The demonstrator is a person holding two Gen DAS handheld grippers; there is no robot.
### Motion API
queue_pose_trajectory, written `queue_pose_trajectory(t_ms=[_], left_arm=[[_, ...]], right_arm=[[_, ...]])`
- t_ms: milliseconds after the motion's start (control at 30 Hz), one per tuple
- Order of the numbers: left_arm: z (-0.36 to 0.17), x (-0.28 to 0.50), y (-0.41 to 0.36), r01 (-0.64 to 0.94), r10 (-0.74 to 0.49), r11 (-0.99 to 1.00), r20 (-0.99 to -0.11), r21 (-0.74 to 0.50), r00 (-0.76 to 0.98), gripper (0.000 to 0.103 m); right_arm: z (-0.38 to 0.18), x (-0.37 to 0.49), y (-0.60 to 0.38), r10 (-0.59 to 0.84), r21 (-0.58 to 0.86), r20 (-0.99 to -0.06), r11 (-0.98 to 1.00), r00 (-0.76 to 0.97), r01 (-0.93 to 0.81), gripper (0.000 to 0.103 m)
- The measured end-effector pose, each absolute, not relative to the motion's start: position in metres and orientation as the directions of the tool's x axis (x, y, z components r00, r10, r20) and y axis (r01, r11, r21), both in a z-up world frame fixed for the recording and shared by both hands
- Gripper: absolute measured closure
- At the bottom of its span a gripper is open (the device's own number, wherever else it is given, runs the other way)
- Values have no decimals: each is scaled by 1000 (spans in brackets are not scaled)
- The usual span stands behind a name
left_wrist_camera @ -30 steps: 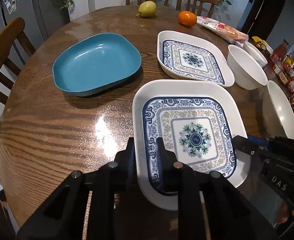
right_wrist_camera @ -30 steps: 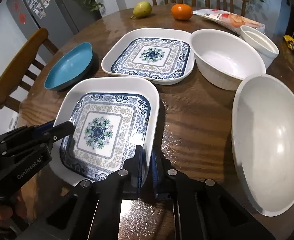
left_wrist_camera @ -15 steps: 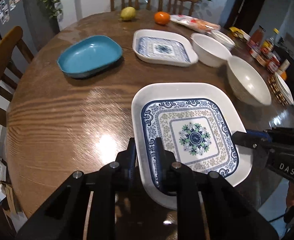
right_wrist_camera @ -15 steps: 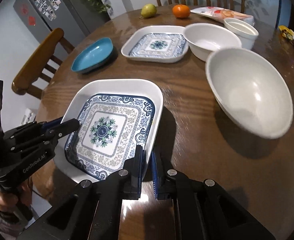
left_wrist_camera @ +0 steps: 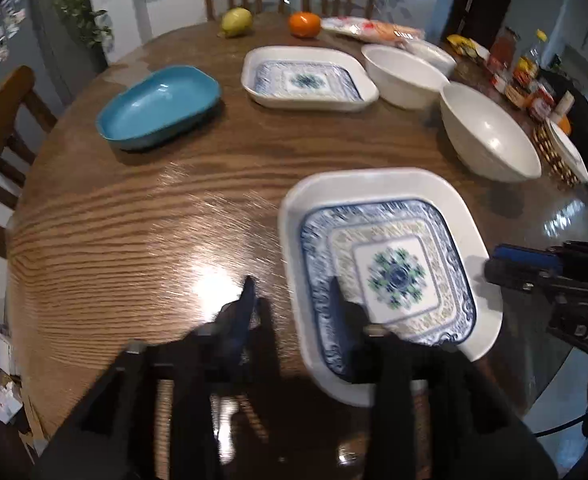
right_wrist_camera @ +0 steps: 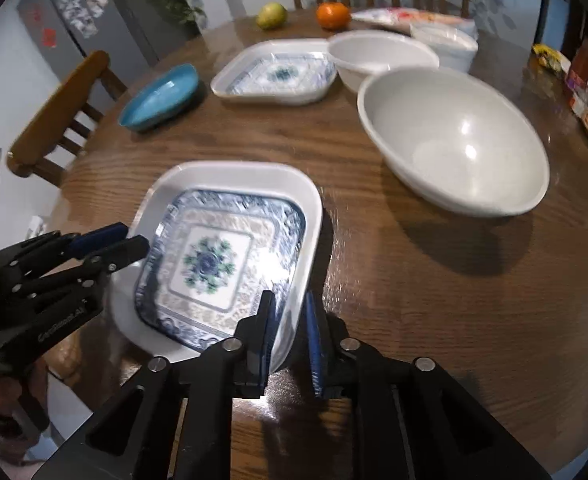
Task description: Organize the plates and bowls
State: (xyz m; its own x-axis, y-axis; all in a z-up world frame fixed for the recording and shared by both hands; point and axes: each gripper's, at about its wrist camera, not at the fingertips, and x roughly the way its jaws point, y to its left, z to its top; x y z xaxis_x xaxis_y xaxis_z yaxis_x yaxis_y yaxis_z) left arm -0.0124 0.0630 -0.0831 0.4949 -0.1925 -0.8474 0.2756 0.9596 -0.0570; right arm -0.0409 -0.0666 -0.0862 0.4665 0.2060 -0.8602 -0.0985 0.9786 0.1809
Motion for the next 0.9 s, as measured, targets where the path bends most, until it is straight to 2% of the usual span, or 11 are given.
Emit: queue_pose_trajectory(t_ms=[33,67,133,433,900], left_arm=[[-79,-11,67,260,-189,964,-841,-61,506,45],[-76,-9,72,242,-186,968,-835,-66,517,43],[-67,-3,81,211,-182,974,-825,-78,535,43],[-35,30,87,186,-259,965,-787,-185,560,42],[-42,147,57,195,-279,959,-810,-206,516,44]], right_arm=[[-82,-42,-69,211,188,-853,977,478,-96,77],[-77,-42,-73,223,207,-843,974,490,-88,71],[-68,-39,-82,262,266,-819,962,510,-66,64],[-40,-17,-83,335,365,-758,929,560,-62,63],[-39,40,-73,325,365,-757,930,566,-47,63]])
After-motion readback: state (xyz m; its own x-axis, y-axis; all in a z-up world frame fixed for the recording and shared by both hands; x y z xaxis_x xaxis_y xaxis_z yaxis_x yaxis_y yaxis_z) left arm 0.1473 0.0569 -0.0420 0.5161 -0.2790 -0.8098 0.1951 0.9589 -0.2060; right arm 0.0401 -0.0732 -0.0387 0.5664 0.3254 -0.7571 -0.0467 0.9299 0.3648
